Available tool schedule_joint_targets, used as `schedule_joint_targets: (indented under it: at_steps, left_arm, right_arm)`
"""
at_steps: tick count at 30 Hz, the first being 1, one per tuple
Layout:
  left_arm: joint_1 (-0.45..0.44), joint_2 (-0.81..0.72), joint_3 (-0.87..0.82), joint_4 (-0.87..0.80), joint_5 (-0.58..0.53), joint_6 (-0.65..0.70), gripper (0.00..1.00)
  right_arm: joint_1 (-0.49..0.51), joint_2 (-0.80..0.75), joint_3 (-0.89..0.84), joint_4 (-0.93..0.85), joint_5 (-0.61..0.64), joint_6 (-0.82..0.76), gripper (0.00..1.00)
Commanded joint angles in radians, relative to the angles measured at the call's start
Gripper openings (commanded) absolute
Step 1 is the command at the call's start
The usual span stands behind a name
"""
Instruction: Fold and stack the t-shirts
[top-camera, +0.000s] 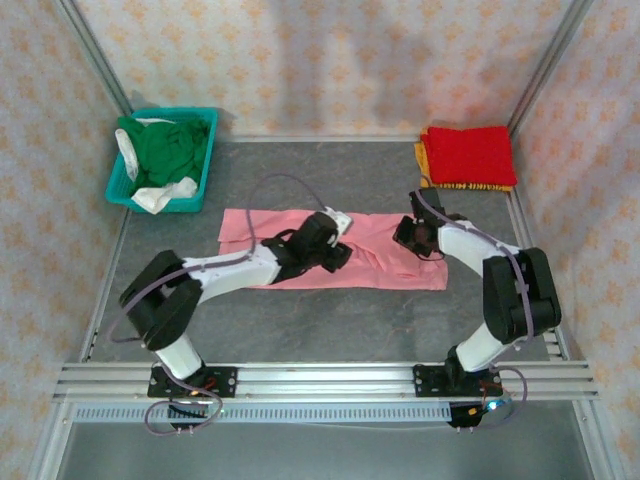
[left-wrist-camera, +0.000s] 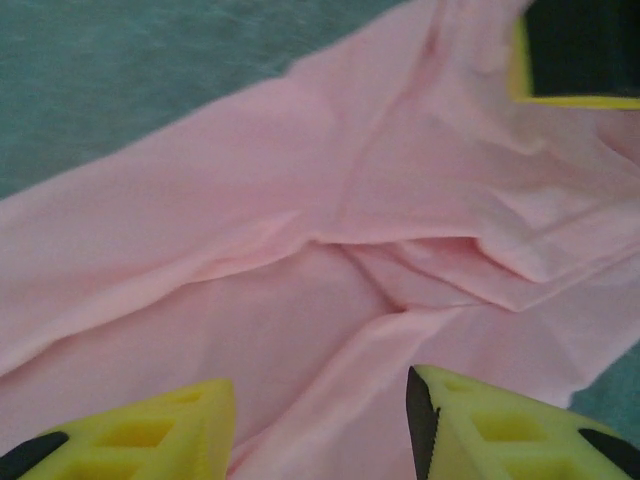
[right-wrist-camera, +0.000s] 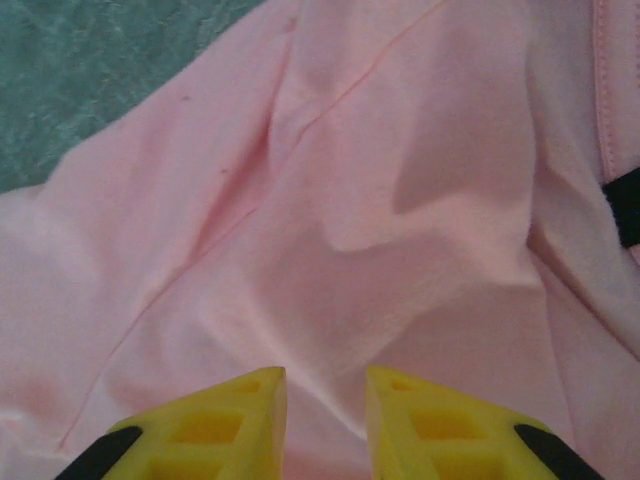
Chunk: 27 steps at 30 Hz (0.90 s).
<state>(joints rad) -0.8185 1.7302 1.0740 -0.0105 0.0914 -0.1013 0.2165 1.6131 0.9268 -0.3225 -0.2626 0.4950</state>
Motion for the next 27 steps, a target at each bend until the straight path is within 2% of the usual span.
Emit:
schedule_joint_targets:
  at_steps: [1,5,9,13,20,24,27]
  left_arm:
    - [-0.049,0.088,0.106,-0.022,0.037,0.067,0.44]
    - [-0.077,0.172,0.193,-0.039,0.062,0.081,0.41]
    - [-0.081,0.265,0.26,-0.07,0.065,0.081,0.29]
    - [-0.08,0.299,0.264,-0.058,0.043,0.084,0.25]
    - [-0.081,0.371,0.319,-0.084,0.05,0.103,0.31]
    - [-0.08,0.395,0.344,-0.089,0.038,0.113,0.37]
    - [-0.08,0.39,0.341,-0.083,0.036,0.119,0.22]
  right_arm:
    - [-0.027,0.05,0.037,0.015,-0.008,-0.021,0.23]
    - [-0.044,0.1,0.04,0.047,-0.047,-0.014,0.2]
    - [-0.049,0.104,0.037,0.059,-0.059,-0.013,0.2]
    - [-0.055,0.089,0.026,0.065,-0.064,-0.011,0.21]
    - [-0.063,0.086,0.007,0.092,-0.087,-0.002,0.21]
    - [-0.063,0.088,0.004,0.095,-0.099,0.0,0.21]
    - [-0.063,0.082,0.003,0.094,-0.097,0.001,0.21]
